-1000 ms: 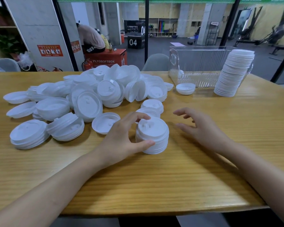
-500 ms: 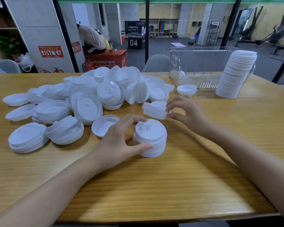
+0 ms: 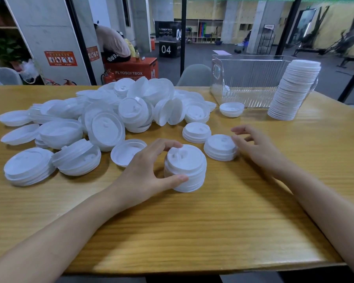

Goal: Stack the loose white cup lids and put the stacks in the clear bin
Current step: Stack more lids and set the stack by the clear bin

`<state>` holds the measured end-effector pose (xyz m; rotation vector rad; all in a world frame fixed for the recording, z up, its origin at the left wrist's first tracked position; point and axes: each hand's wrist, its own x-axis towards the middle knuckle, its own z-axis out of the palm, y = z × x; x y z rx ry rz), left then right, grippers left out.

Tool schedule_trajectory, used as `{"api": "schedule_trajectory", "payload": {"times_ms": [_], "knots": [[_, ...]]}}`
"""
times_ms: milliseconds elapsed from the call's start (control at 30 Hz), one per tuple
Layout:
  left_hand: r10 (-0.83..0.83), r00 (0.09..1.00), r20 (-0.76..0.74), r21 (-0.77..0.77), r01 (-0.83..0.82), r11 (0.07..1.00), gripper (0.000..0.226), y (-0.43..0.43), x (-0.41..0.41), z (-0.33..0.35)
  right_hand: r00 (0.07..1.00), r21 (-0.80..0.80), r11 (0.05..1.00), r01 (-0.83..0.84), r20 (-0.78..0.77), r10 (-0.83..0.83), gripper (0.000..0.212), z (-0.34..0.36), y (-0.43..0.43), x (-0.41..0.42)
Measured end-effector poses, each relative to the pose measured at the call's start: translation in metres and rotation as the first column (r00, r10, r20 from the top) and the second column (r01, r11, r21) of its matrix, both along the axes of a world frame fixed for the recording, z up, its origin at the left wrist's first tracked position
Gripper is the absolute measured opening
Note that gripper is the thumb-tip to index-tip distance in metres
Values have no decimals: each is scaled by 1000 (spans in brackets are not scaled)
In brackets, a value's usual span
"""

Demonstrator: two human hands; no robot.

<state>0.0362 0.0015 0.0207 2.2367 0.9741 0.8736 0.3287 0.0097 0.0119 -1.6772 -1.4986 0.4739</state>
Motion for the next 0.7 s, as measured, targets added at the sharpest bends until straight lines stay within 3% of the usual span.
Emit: {"api": "schedule_trajectory", "payload": {"times_ms": [167,267,400,567,700], "knots": [[9,1000,6,-9,-9,1000,58,0,0,0,974,-67,995,-69,212,82,52,-2,0,-5],[15,1000,10,-16,-15,1000,57,-1,0,0,965,-40,997,-61,252,69,46,-2,-1,-6],[16,1000,13,-11,-16,1000,57,-1,1,0,974,75,989,-129,199,112,35,2,-6,-9],[10,1000,19,-11,-10,1000,60,0,0,-1,979,147,969,-201,70,192,44,12,-16,-24],[-14,999,33,-43,15,999,79,5,1,-4,959,227,935,-273,-9,283,40,26,-27,-37]]}}
